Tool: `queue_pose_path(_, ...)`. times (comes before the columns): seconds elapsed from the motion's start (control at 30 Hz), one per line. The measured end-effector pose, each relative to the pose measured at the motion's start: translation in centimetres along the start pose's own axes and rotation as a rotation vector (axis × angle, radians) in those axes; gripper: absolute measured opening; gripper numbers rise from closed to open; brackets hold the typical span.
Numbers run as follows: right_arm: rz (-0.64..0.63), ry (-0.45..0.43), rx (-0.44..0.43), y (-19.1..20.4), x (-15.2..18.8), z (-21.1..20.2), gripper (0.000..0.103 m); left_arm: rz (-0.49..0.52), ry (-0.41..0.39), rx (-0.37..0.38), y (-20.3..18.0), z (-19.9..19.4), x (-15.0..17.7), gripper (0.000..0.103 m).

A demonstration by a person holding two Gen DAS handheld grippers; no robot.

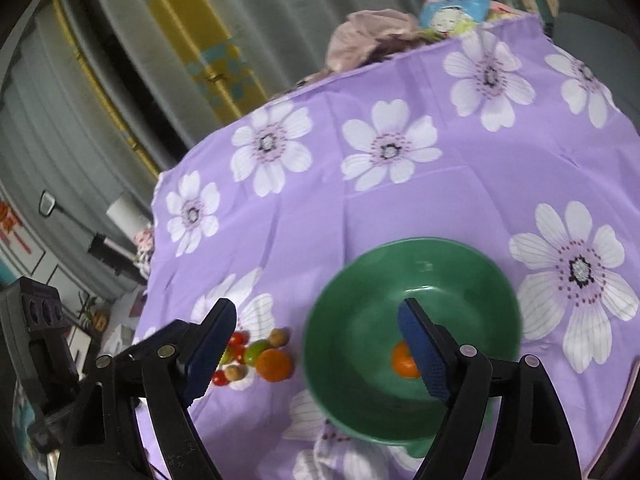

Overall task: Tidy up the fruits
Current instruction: 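Open the right gripper to release the orange and withdraw, then move the right gripper to the large orange beside the fruit cluster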

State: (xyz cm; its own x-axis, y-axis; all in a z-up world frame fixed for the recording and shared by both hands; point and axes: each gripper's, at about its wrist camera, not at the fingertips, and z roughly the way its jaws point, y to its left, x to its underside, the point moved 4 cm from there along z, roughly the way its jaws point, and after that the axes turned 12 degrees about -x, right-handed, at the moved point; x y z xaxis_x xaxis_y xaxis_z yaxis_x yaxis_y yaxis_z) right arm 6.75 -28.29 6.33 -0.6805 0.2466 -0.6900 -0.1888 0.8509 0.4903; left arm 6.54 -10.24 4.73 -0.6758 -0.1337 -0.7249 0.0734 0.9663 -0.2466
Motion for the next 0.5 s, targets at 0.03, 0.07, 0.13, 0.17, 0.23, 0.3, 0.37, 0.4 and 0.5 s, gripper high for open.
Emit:
queue_pose_path(0.03, -0.011, 0.010, -0.001, 0.4, 0.2, 0.4, 0.083, -0.026, -0.020, -0.040, 1.6, -0.4, 0.1, 0.063)
queue_pose_path(0.07, -0.023, 0.023, -0.001, 0.8, 0.4, 0.9, 0.083, -0.047, -0.034, -0.070, 2.9, -0.7, 0.3, 0.063)
queue_pose_path(0.13, -0.051, 0.061, -0.002, 1.7, 1.0, 2.2, 0.083, -0.098, -0.064, -0.126, 5.6, -1.4, 0.9, 0.063)
queue_pose_path(0.17, -0.061, 0.076, -0.002, 2.0, 1.3, 2.7, 0.083, -0.123, -0.078, -0.150, 6.9, -1.8, 1.3, 0.063)
queue_pose_path(0.23, -0.093, 0.129, 0.000, 3.2, 2.3, 4.5, 0.083, -0.165, -0.097, -0.189, 8.9, -2.2, 2.1, 0.063)
queue_pose_path(0.3, -0.120, 0.180, 0.005, 4.1, 3.5, 6.3, 0.083, -0.207, -0.096, -0.242, 11.0, -2.5, 3.1, 0.063)
queue_pose_path(0.37, -0.152, 0.224, 0.006, 5.1, 4.7, 7.9, 0.083, -0.262, -0.082, -0.271, 12.7, -2.5, 4.8, 0.063)
queue_pose_path(0.4, -0.170, 0.247, 0.005, 5.7, 5.5, 8.9, 0.081, -0.279, -0.065, -0.271, 13.1, -2.2, 5.5, 0.063)
queue_pose_path(0.5, -0.221, 0.299, 0.046, 6.5, 7.3, 11.3, 0.078, -0.305, 0.008, -0.273, 14.2, -1.1, 7.8, 0.063)
